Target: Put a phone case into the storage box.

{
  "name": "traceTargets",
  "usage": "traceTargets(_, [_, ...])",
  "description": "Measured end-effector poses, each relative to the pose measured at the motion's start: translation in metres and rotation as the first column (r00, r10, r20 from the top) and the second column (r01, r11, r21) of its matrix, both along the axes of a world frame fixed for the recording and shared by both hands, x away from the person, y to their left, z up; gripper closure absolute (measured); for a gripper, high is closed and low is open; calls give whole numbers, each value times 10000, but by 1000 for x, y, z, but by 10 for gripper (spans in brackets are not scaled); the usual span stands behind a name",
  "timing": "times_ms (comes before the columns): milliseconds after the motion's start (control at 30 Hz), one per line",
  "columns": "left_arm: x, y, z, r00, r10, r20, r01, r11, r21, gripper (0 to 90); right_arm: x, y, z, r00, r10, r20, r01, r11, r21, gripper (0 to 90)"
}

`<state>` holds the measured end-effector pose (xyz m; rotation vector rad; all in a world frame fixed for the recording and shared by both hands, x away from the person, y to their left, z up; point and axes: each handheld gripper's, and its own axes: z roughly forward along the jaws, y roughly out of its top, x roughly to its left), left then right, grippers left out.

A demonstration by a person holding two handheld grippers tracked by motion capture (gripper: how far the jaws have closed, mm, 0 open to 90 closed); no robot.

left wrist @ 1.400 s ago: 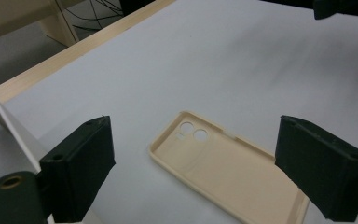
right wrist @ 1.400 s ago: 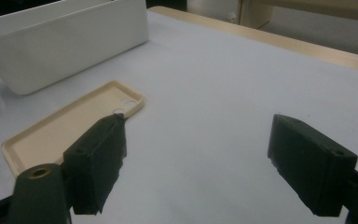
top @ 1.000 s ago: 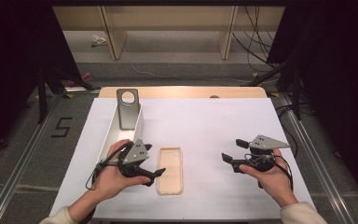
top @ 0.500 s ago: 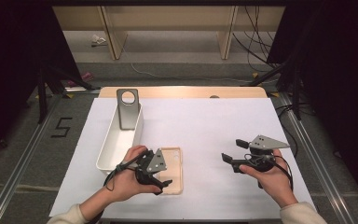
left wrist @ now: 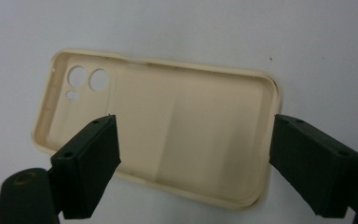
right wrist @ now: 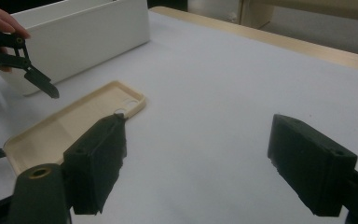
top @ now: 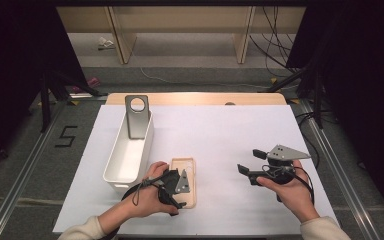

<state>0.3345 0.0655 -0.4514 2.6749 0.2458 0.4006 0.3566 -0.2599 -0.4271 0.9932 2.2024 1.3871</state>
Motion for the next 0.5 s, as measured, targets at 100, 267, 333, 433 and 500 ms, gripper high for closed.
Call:
traceTargets(100, [-1,-2,-2,9999,-97,-36,98,9997,220,160,0,0,0,10000,-13,-20,13,10000,-21,203])
traceTargets(267, [-3,-6,-5,9996,-292,-33,294,9975,645,168,0,0,0,10000,4,-5,-4,10000,-3,203])
traceTargets(333, [-4,-8,-6,9993,-364,-2,363,9963,780,169,0,0,0,10000,-2,-3,2,10000,4,203])
traceTargets(433, [-5,-9,-7,9989,-469,-63,473,9948,898,169,0,0,0,10000,-5,-16,5,10000,-18,203])
traceTargets(500, [-5,-11,-8,9986,-531,-38,532,9936,995,169,0,0,0,10000,3,-14,-3,10000,-17,204])
